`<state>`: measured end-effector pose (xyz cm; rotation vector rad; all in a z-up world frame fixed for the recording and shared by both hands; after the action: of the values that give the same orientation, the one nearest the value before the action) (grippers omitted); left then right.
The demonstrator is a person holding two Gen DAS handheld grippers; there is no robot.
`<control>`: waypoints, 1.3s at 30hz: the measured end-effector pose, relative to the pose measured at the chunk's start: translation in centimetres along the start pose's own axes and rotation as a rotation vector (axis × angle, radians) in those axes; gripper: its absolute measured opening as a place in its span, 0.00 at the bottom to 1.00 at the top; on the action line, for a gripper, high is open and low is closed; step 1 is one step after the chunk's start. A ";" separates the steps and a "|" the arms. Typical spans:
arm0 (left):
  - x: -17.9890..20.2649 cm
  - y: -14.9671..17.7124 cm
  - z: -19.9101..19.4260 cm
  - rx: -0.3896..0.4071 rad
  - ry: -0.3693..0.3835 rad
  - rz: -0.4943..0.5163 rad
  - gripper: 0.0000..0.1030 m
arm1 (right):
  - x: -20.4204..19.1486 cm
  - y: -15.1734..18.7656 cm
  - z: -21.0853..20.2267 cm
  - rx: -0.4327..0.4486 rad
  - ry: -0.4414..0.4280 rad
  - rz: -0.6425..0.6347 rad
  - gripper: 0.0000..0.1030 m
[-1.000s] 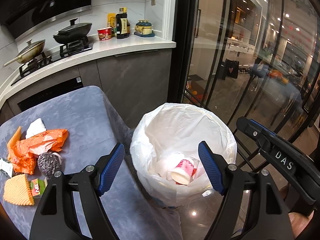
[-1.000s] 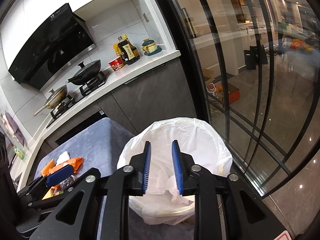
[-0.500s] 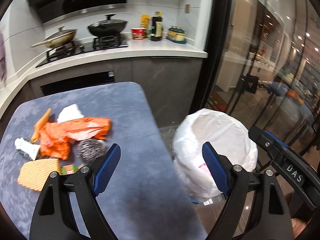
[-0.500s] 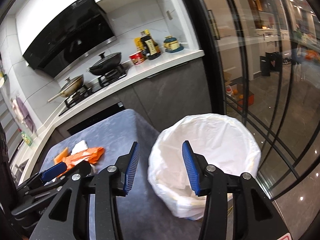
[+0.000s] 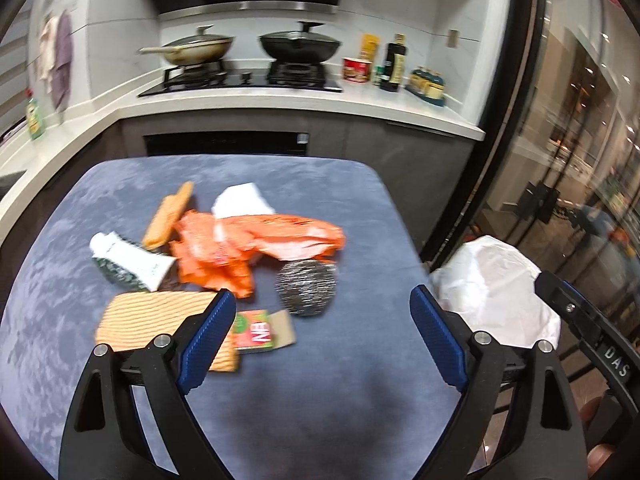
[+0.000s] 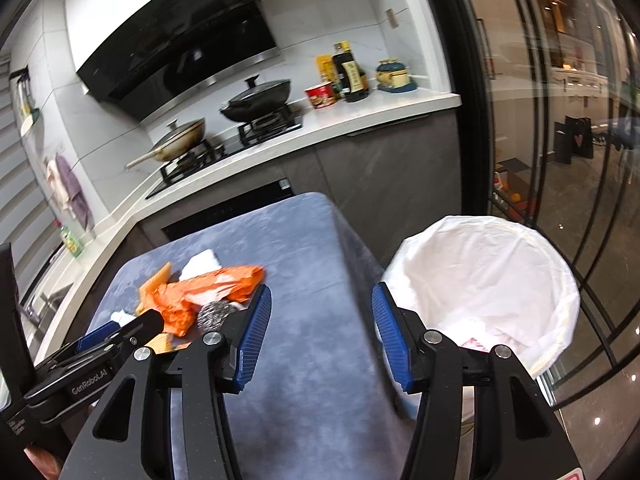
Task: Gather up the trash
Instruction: 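Grasp the orange mesh sleeve with the left tool while the right tool grasps the steel scrubber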
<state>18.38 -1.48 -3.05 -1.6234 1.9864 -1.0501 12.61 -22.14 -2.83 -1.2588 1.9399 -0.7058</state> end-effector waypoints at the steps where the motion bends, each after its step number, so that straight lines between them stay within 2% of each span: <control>1: -0.8 0.1 -0.1 -0.002 -0.008 -0.010 0.82 | -0.7 0.2 0.2 -0.005 -0.006 -0.009 0.50; 11: -9.1 1.9 -0.6 -0.024 -0.107 -0.130 0.82 | -5.9 2.8 2.1 -0.069 -0.043 -0.062 0.51; 17: -14.2 3.4 -0.7 -0.055 -0.152 -0.247 0.82 | -9.0 4.2 3.6 -0.106 -0.068 -0.103 0.51; 23: -16.7 4.6 0.2 -0.096 -0.130 -0.312 0.82 | -11.4 5.3 5.0 -0.137 -0.085 -0.134 0.51; 28: -17.0 4.8 1.0 -0.112 -0.090 -0.334 0.81 | -12.6 6.1 7.0 -0.169 -0.084 -0.152 0.51; 32: -16.7 4.8 1.8 -0.125 -0.064 -0.331 0.72 | -13.3 6.6 8.8 -0.193 -0.074 -0.166 0.52; 34: -16.4 4.8 2.2 -0.137 -0.057 -0.316 0.65 | -13.7 6.7 10.0 -0.202 -0.066 -0.172 0.58; 37: -16.3 4.9 2.5 -0.145 -0.054 -0.305 0.55 | -14.0 6.5 11.4 -0.205 -0.053 -0.174 0.60; 39: -16.2 5.0 2.6 -0.149 -0.051 -0.300 0.43 | -14.0 6.4 12.6 -0.216 -0.043 -0.175 0.61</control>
<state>21.17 13.37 -11.16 -2.0557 1.8654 -0.9684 23.07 -7.57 -11.54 -1.5771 1.9264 -0.5599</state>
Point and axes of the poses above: each gripper's, at about its wrist camera, not at the fingertips, and z roughly the way its jaws point, x to its right, y to its underside, the point moved 6 cm from there along z, roughly the way its jaws point, and after that the axes turned 4 degrees about y, right-handed, at the moved point
